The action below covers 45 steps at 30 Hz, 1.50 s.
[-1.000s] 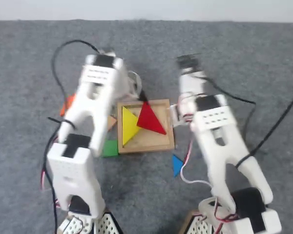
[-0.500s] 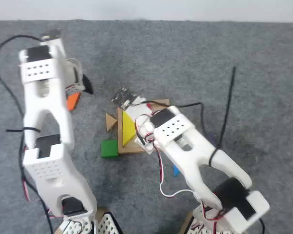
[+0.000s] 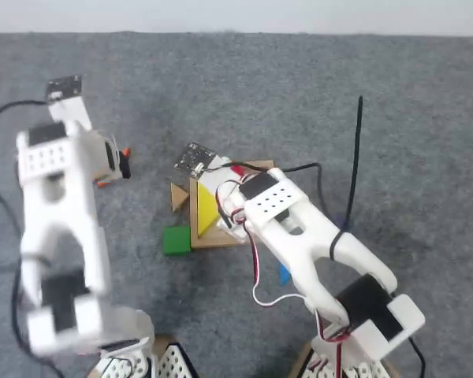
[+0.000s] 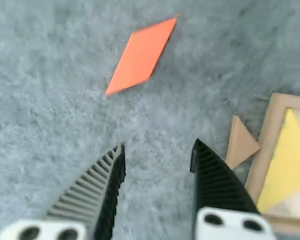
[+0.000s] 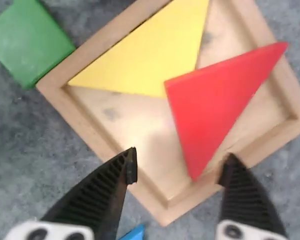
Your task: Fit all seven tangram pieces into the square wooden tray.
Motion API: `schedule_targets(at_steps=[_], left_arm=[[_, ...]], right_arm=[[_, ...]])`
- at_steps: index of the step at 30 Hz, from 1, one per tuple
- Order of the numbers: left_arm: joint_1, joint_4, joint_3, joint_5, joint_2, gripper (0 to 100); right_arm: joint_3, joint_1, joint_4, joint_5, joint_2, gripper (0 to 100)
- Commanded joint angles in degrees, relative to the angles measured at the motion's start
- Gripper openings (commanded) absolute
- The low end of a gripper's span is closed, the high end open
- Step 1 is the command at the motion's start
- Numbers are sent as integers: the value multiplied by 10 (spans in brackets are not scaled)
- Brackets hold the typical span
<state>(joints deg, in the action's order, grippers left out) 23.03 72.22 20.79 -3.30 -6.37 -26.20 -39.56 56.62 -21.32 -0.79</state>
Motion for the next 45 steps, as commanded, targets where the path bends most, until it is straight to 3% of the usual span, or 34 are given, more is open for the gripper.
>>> schedule_targets(at_steps=[1,5,10,24,29,34,38,41,45], left_arm=[[3,-112,120,3,-153,200],[2,-193,196,5,-186,201],[1,-207,223,9,-186,201],[4,-306,361,127,-187,200],[4,-306,364,127,-187,200],[4,-307,364,127,-187,200],[4,-307,365,127,-187,200],[4,-307,365,127,-186,200],[4,-307,365,127,-186,200]], right_arm=[[54,9,-8,-15,-13,170],[70,10,-7,-84,-41,169],[71,19,-3,-193,-71,169],[183,35,87,-339,-141,165],[203,34,92,-338,-132,165],[223,42,91,-261,-94,175],[234,58,91,-185,-102,307],[237,73,85,-186,-132,420],[249,89,70,-214,-173,448]])
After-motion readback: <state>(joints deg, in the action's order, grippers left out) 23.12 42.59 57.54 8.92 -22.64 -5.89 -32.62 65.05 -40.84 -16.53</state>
